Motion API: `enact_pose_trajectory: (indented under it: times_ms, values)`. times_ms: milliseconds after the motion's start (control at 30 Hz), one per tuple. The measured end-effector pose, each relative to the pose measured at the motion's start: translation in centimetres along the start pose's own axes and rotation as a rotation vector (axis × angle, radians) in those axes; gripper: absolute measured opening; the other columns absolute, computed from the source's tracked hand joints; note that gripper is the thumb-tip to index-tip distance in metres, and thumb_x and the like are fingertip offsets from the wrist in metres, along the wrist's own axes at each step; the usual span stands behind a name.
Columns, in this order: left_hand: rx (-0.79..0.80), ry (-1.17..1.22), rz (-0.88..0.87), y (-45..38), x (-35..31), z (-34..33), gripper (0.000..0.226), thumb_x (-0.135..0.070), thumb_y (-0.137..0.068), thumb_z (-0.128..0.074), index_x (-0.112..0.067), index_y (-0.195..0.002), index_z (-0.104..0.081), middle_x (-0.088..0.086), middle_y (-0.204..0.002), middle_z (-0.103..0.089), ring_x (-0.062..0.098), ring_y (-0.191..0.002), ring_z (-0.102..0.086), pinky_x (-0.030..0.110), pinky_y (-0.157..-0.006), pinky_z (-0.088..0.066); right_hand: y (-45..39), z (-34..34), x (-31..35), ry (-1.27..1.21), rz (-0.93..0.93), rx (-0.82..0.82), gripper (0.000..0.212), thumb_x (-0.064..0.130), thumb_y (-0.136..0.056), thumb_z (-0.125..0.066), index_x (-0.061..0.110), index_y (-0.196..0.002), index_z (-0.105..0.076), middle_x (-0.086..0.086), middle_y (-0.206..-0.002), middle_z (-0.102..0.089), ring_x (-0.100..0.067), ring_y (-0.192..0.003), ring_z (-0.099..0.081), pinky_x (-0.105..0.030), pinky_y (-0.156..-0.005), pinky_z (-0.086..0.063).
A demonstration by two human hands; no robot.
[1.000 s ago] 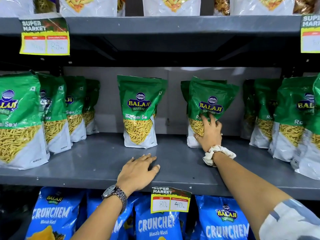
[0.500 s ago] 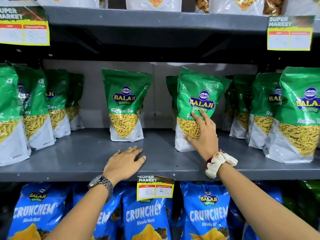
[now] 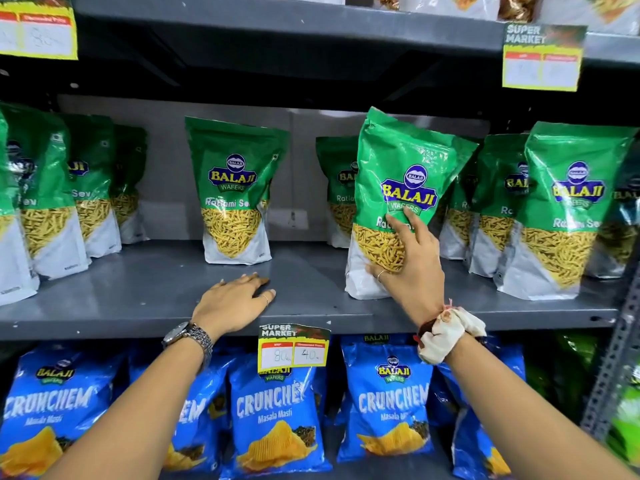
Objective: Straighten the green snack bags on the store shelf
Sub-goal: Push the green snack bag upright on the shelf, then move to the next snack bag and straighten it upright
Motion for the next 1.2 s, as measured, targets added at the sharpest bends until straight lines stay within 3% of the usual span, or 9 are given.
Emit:
enact_pose_trajectory:
  times_ms: [533, 767, 833, 900, 1000, 1200]
  values:
    - [0.003, 0.009, 0.003, 0.4, -0.3, 0.3, 0.053, -0.05, -0.097, -0.028, -0.029, -0.145, -0.033, -0.002, -0.159, -0.025, 0.021, -0.142, -0.032, 0.042, -0.118, -0.019, 0.6, 0.5, 0.9, 0.153, -0.052, -0.021, 0.08, 0.025, -0.066, -0.081, 0.035, -0.135, -0.041, 0.004, -0.152, -0.03, -0.028, -0.133, -0.032, -0.052, -0.081, -0.052]
    - [-0.002, 0.021, 0.005, 0.4, -0.2, 0.3, 0.052, -0.049, -0.097, -0.029, -0.029, -0.145, -0.035, -0.002, -0.157, -0.029, 0.023, -0.141, -0.035, 0.042, -0.117, -0.021, 0.7, 0.4, 1.1, 0.171, -0.048, -0.008, 0.079, 0.022, -0.069, -0.078, 0.031, -0.137, -0.04, 0.002, -0.154, -0.028, -0.03, -0.135, -0.031, -0.052, -0.083, -0.052]
    - [-0.043, 0.039, 0.028, 0.6, -0.2, 0.3, 0.049, -0.049, -0.096, -0.031, -0.032, -0.141, -0.041, -0.003, -0.153, -0.039, 0.027, -0.135, -0.043, 0.042, -0.111, -0.032, 0.9, 0.0, 1.4, 0.208, -0.047, -0.01, 0.079, 0.021, -0.069, -0.077, 0.027, -0.138, -0.038, -0.003, -0.155, -0.027, -0.035, -0.137, -0.029, -0.06, -0.094, -0.046]
    - [-0.178, 0.084, 0.083, 1.0, -0.1, 0.7, 0.041, -0.047, -0.094, -0.036, -0.036, -0.13, -0.053, 0.001, -0.138, -0.057, 0.031, -0.121, -0.055, 0.038, -0.093, -0.045, 1.1, -0.4, 2.0, 0.292, -0.049, -0.03, 0.079, 0.026, -0.071, -0.074, 0.021, -0.14, -0.036, -0.009, -0.155, -0.026, -0.041, -0.141, -0.021, -0.071, -0.101, -0.031]
    - [-0.384, 0.148, 0.127, 2.0, 0.0, 1.0, 0.032, -0.041, -0.093, -0.042, -0.032, -0.113, -0.066, 0.007, -0.112, -0.071, 0.033, -0.101, -0.064, 0.031, -0.07, -0.042, 1.5, -0.8, 3.9, 0.365, 0.034, -0.11, 0.072, 0.033, -0.077, -0.064, 0.017, -0.14, -0.034, -0.013, -0.156, -0.025, -0.041, -0.145, -0.011, -0.073, -0.106, -0.017]
    - [-0.366, 0.135, 0.149, 2.5, 3.4, 1.6, 0.033, -0.042, -0.092, -0.044, -0.027, -0.109, -0.068, 0.012, -0.111, -0.07, 0.035, -0.104, -0.062, 0.033, -0.075, -0.045, 1.0, -2.3, 7.7, 0.241, 0.229, -0.116, 0.061, 0.02, -0.076, -0.054, 0.014, -0.136, -0.042, -0.012, -0.152, -0.034, -0.035, -0.145, -0.016, -0.057, -0.117, -0.012]
Point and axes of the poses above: each hand's wrist, its own y-axis away from the middle knuckle, its own z-axis out of the back of the hand, x = y × z, the point moved 4 cm from there along -y, towards the middle knuckle
